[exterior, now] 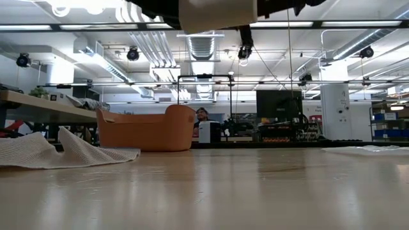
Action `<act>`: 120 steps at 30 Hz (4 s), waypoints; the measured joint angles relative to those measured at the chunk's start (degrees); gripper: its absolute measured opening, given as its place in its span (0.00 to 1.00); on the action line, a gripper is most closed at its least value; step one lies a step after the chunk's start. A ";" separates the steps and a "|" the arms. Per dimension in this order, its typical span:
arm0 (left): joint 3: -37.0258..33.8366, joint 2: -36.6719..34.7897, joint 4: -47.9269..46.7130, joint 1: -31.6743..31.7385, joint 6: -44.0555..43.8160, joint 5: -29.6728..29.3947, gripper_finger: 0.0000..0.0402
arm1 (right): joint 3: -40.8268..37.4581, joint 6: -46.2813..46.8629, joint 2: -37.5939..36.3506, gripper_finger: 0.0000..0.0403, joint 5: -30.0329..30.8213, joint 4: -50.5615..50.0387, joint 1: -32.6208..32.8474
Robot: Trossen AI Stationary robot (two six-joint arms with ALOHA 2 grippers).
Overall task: Roll bandage
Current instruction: Roll the right white bandage
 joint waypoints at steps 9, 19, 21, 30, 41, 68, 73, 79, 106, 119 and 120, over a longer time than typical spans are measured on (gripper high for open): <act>-0.01 -1.26 -7.34 -0.91 -2.79 1.52 0.29 | 0.02 -1.47 0.06 0.47 -1.81 -15.88 -3.16; -0.01 -1.20 -5.80 -0.88 -4.43 6.98 0.29 | 0.04 -11.20 -2.10 0.64 -2.06 -33.04 -5.45; -0.01 -1.19 -4.69 -0.91 -4.41 7.09 0.29 | 0.04 -12.50 -2.36 0.66 -2.06 -33.96 -5.43; -0.01 -1.19 -3.14 -0.74 -5.90 8.31 0.29 | 0.04 -10.80 -2.45 0.76 -9.84 -36.20 -5.36; -0.01 -1.17 -4.14 -0.63 -8.07 12.05 0.29 | 0.24 -3.47 -3.74 0.83 -14.01 -42.56 -5.93; 9.71 -2.61 -15.76 0.23 -23.08 20.39 0.29 | -12.02 -9.96 -10.98 0.81 -6.28 -28.26 2.40; 15.23 -2.65 -20.58 1.72 -33.44 19.90 0.29 | -25.07 -7.55 -17.11 0.79 -4.39 -4.73 11.16; 20.87 -2.68 -23.65 4.59 -38.96 14.31 0.29 | -36.09 -11.68 -15.82 0.78 8.73 26.85 22.31; 24.63 -2.64 -22.93 4.80 -42.88 12.84 0.28 | -24.15 -19.46 0.10 0.23 23.76 34.07 26.04; 24.52 -2.70 -21.71 4.75 -39.16 12.52 0.29 | -24.13 -18.19 -15.52 0.01 20.36 0.53 27.08; 24.51 -2.70 -21.12 4.77 -38.85 12.23 0.29 | -24.13 -16.93 -15.63 0.01 19.51 -1.08 27.16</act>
